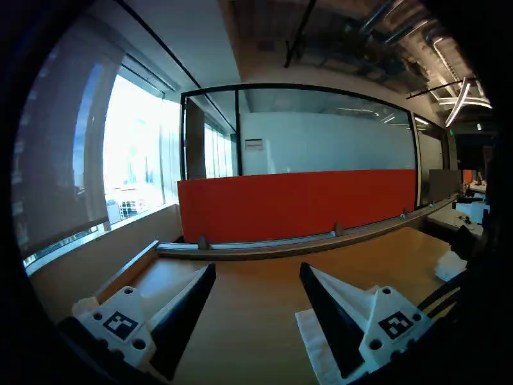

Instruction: Fold towel

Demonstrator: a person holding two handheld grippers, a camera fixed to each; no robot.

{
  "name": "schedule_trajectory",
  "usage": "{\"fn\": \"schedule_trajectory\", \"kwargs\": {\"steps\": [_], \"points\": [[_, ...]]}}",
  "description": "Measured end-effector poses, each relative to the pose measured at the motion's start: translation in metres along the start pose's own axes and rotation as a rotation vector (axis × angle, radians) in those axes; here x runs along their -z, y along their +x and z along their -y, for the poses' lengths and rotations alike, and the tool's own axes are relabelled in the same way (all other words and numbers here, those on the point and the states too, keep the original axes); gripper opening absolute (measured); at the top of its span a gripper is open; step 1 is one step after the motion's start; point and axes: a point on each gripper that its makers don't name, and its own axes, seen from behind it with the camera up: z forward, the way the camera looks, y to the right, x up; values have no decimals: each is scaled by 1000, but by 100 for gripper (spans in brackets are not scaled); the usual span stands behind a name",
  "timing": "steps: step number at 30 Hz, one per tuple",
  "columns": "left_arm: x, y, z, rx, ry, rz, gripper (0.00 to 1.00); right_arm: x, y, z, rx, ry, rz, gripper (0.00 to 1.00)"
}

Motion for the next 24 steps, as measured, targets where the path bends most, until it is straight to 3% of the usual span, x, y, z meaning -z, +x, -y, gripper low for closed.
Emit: {"fn": "schedule_trajectory", "kwargs": {"steps": [11,18,24], "points": [[-4,0,-35,-36,-131,96,98,13,12,29,131,153,146,100],[2,-22,-62,-38,-245,191,97,27,-9,53,197,277,254,100],[10,-50,-77,-85,-321,270,97,37,-38,68,254,372,340,100]]}}
